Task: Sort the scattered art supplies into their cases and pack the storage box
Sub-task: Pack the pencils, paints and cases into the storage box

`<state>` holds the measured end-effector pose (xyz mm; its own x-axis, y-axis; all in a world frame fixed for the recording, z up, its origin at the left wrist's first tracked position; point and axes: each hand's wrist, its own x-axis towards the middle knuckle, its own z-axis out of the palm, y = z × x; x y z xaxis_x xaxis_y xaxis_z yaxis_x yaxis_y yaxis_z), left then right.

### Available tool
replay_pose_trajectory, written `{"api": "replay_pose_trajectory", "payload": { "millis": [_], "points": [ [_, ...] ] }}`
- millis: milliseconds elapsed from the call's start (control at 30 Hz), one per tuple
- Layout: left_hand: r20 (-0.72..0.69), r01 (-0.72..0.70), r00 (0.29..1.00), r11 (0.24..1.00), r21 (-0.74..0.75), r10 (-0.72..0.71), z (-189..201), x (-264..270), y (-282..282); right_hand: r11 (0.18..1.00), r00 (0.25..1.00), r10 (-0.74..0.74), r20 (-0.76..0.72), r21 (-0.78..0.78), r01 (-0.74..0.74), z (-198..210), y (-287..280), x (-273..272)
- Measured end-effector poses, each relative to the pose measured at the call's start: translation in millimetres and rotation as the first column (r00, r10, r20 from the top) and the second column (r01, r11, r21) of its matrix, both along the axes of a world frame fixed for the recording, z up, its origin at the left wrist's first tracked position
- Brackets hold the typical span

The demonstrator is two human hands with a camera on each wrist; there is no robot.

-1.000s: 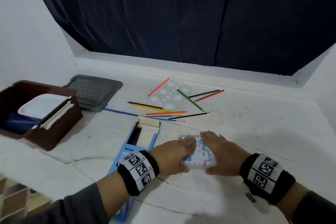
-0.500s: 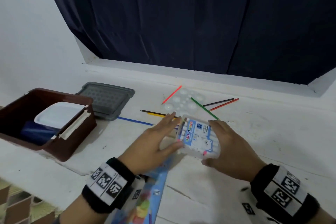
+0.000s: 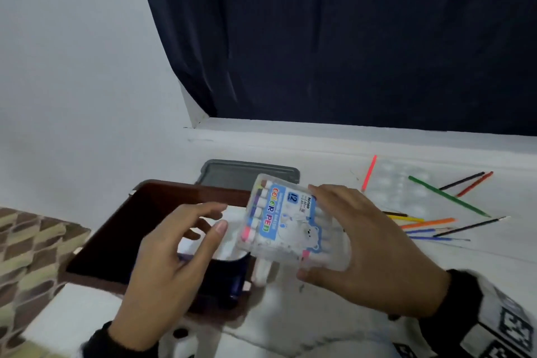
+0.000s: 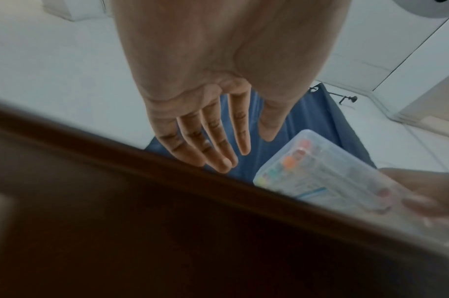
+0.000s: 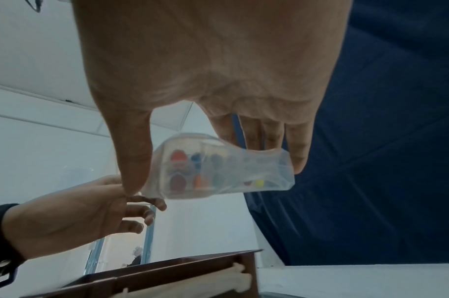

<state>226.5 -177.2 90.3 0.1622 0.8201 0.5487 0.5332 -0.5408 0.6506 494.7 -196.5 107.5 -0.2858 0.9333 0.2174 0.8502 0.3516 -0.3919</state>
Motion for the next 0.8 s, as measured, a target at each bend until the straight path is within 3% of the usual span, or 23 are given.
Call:
{"api": "replay_pose_trajectory", "payload": {
  "millis": [100,200,333,433,600,800],
  "points": [
    [-0.051,-0.045,0.998,0.999,-0.022,0.044,-9,-70,20,0.999,0.999,0.032,0.033,-0.037,-0.03,2,18,-58],
    [-0.208,-0.078,0.976,0.996,-0.048,0.067,-17,-125,42,0.994,0.993,0.053,0.101,-0.104,-0.043,5,28,-102],
    [-0.388,-0.031,0.922,0.995,-0.092,-0.007,-26,-167,73,0.988,0.968,0.055,0.247,-0.152,-0.017,2,42,-142],
    [-0.446,-0.017,0.895,0.994,-0.105,-0.032,-38,-181,93,0.98,0.943,0.025,0.333,-0.194,0.043,-1,49,-160],
    [-0.387,-0.001,0.919,0.982,-0.187,-0.073,-51,-188,106,0.963,0.898,0.029,0.438,-0.255,0.093,4,54,-178],
    [-0.24,0.037,0.968,0.983,-0.179,-0.08,-48,-185,101,0.958,0.877,0.024,0.48,-0.261,0.116,17,65,-210]
  ]
}}
